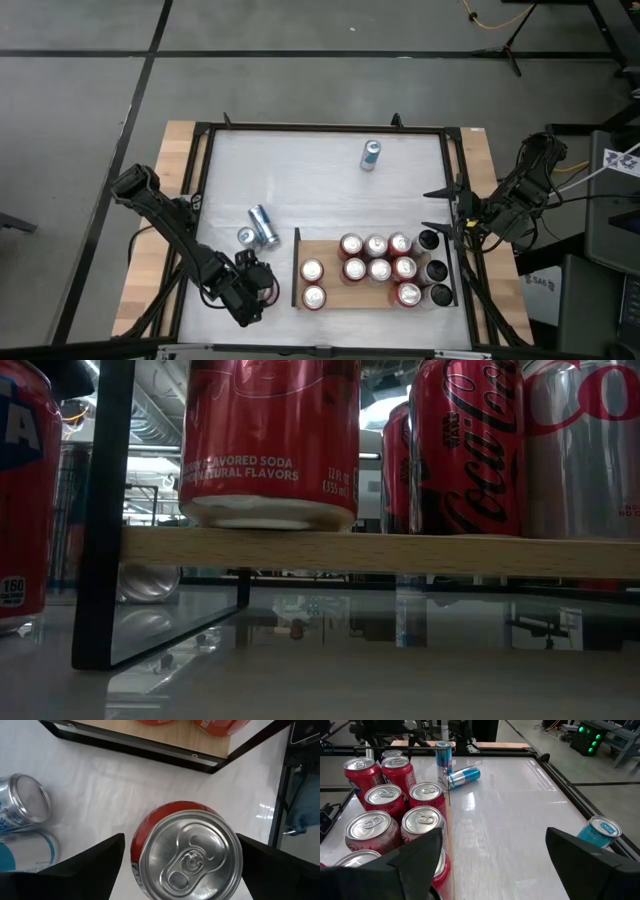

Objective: Place canned beverage on shelf
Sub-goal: Put the orange soda can on the shelf

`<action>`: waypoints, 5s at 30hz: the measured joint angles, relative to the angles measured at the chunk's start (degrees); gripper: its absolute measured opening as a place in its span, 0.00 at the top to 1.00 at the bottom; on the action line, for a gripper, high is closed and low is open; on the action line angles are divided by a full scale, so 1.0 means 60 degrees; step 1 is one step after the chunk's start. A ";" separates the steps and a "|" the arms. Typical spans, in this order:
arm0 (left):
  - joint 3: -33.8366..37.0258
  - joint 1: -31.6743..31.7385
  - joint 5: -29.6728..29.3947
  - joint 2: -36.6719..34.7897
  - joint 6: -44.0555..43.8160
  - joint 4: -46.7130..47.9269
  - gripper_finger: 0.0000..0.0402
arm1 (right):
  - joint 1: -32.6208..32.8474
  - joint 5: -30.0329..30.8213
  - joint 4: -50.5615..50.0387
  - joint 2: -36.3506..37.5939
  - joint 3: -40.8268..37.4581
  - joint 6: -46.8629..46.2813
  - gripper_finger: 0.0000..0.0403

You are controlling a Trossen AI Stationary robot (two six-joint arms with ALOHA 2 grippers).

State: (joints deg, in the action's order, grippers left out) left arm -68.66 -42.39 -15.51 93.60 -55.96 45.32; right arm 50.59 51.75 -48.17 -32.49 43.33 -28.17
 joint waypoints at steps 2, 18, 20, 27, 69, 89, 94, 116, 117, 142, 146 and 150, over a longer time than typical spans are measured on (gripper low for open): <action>0.0000 -0.0003 0.0004 0.0007 0.0000 -0.0004 0.14 | 0.0002 0.0000 -0.0006 -0.0003 0.0000 0.0000 0.14; -0.1302 0.0604 0.0667 0.0029 0.0028 0.1104 0.32 | -0.0001 0.0000 -0.0003 -0.0002 -0.0002 0.0002 0.14; -0.1776 0.0789 0.0974 0.0029 0.0227 0.1759 0.32 | 0.0001 0.0001 -0.0003 -0.0004 0.0000 0.0002 0.14; -0.3820 0.1363 0.1101 0.0018 0.0902 0.4332 0.32 | 0.0003 0.0000 -0.0003 -0.0003 0.0000 0.0002 0.14; -0.7770 0.5499 0.1287 0.2272 0.5960 0.4522 0.32 | -0.0001 0.0004 -0.0003 -0.0004 0.0000 0.0002 0.14; -0.7763 0.5374 0.1253 0.3107 0.6621 0.3765 0.32 | 0.0001 0.0004 -0.0003 -0.0004 0.0000 0.0003 0.14; -0.7606 0.5417 0.1262 0.3093 0.6929 0.3907 0.32 | -0.0001 0.0004 -0.0003 0.0000 0.0000 0.0002 0.14; -0.5406 0.6281 0.2352 0.2056 0.7587 0.2550 0.32 | -0.0001 0.0004 0.0008 0.0000 0.0000 0.0002 0.14; -0.5352 0.6317 0.2340 0.1906 0.7476 0.2520 0.32 | 0.0002 0.0004 0.0012 -0.0002 0.0000 0.0002 0.14; -0.3351 0.5281 0.2231 0.1067 0.5584 0.0615 0.32 | -0.0001 0.0007 0.0008 -0.0001 0.0000 0.0002 0.14; -0.3351 0.5190 0.2180 0.1067 0.5584 0.0692 0.32 | -0.0001 0.0007 0.0008 -0.0001 0.0000 0.0002 0.14; -0.3351 0.5145 0.2181 0.1075 0.5578 0.1047 0.30 | 0.0003 0.0007 0.0008 -0.0003 0.0000 0.0002 0.14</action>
State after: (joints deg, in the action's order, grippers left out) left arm -88.77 -11.53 -2.42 100.05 -22.50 51.60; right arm 50.61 51.79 -48.12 -32.51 43.33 -28.16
